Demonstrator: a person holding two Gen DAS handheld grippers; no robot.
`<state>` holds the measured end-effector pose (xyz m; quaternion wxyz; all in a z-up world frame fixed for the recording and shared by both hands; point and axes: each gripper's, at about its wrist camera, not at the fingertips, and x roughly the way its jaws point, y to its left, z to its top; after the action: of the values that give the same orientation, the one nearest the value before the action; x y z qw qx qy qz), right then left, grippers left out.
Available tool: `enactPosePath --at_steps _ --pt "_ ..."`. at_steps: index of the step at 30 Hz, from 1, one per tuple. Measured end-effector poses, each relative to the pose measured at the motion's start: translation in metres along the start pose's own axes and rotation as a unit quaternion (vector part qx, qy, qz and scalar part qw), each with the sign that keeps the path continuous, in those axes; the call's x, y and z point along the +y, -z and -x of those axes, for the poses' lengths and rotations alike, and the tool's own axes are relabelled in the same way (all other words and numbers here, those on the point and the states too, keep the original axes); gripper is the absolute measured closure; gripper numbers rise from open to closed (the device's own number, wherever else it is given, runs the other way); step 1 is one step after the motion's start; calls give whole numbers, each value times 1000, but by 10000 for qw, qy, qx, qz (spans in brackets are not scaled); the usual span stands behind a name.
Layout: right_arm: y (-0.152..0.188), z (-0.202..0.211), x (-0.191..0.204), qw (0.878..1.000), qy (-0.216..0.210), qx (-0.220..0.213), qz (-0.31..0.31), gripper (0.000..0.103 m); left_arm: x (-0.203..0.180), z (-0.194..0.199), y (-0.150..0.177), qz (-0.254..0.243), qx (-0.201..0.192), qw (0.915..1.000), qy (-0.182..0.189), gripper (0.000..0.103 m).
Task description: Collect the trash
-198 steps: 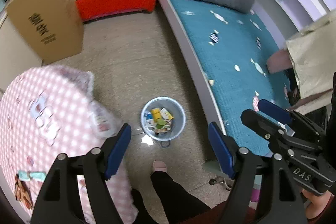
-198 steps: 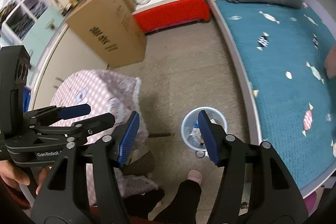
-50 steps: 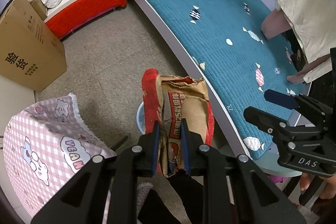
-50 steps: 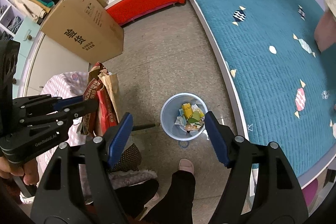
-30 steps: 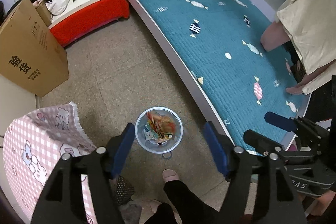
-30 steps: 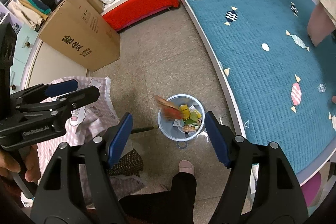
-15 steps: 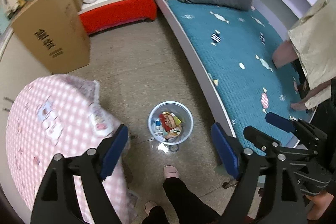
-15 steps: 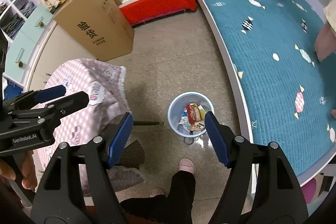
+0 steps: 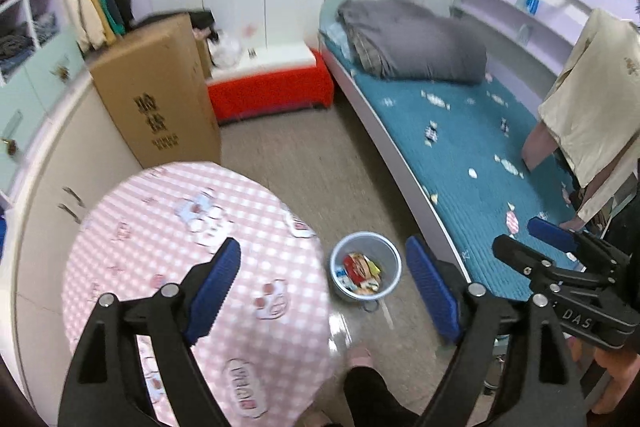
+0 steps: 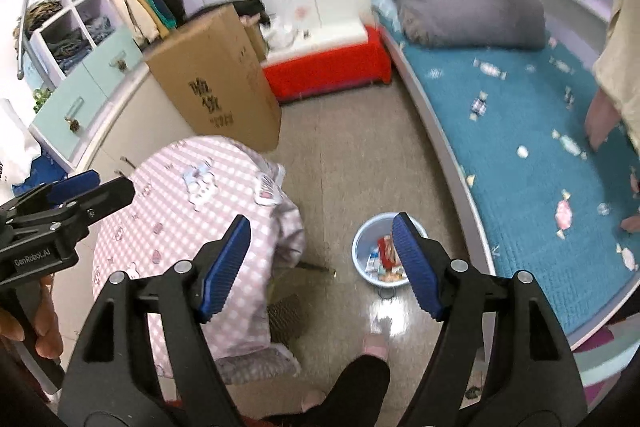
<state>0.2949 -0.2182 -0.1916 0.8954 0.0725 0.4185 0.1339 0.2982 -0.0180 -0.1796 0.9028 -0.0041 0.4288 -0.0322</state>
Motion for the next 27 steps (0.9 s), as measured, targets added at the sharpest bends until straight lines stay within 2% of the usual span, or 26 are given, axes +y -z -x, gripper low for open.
enactPosePath --at_steps 4,9,14,19,23,27 --pt "22 52 32 9970 249 -735 68 25 18 56 19 -100 -482 9988 -2 16" --pt "45 102 62 9894 522 -1333 258 19 29 108 37 -50 -943 9955 -5 11" --pt "62 138 76 9828 666 -1675 394 17 30 152 53 -35 -1308 9914 -20 9" --pt "74 163 81 9760 875 -1920 542 14 26 179 64 -56 -1676 9858 -36 9" --pt "80 177 80 9717 1003 -2039 636 13 21 192 74 -129 -1890 9818 158 9" --pt "85 187 79 9676 1110 -2161 680 12 15 195 75 -111 -1940 9804 313 9"
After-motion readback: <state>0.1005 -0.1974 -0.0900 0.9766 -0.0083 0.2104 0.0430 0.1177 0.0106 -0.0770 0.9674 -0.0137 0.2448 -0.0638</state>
